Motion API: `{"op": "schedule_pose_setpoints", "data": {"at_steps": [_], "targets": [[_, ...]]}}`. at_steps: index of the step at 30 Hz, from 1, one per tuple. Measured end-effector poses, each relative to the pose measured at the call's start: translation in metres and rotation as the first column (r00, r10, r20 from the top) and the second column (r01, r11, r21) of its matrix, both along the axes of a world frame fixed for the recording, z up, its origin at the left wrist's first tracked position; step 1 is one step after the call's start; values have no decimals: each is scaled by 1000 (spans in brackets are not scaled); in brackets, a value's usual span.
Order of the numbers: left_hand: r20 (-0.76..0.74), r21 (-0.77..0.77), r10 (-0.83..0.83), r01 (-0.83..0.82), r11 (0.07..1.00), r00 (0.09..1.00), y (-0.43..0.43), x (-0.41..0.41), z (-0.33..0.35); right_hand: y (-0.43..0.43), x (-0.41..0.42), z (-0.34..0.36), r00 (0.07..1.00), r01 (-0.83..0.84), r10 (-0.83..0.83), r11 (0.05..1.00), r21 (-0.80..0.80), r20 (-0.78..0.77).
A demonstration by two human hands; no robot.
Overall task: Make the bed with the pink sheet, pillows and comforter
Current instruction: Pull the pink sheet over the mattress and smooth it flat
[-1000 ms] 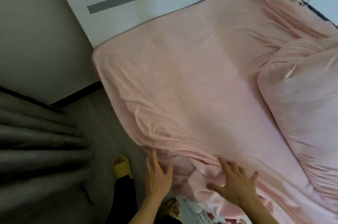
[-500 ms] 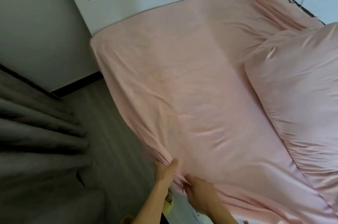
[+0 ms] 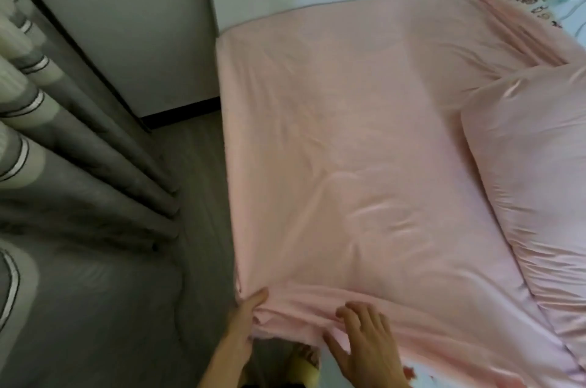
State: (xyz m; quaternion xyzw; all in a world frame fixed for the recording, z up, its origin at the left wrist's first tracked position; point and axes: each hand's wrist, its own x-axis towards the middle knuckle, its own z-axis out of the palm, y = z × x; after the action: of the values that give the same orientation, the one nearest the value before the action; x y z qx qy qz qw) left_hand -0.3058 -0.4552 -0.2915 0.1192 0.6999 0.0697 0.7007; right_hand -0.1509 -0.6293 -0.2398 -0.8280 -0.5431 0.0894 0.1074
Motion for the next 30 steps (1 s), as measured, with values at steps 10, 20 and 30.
{"op": "schedule_pose_setpoints", "data": {"at_steps": [10,20,30], "targets": [[-264,224,-203,264,938,943,-53,17,-22,-72,54,-28,989,53,3,925,-375,147],[181,-58,-386,402,914,905,-182,106,22,-107,43,15,899,-48,-109,938,-343,-423],[90,-65,-9,15,998,996,-191,59,21,-162,53,15,987,-45,-22,915,-400,-160]]}}
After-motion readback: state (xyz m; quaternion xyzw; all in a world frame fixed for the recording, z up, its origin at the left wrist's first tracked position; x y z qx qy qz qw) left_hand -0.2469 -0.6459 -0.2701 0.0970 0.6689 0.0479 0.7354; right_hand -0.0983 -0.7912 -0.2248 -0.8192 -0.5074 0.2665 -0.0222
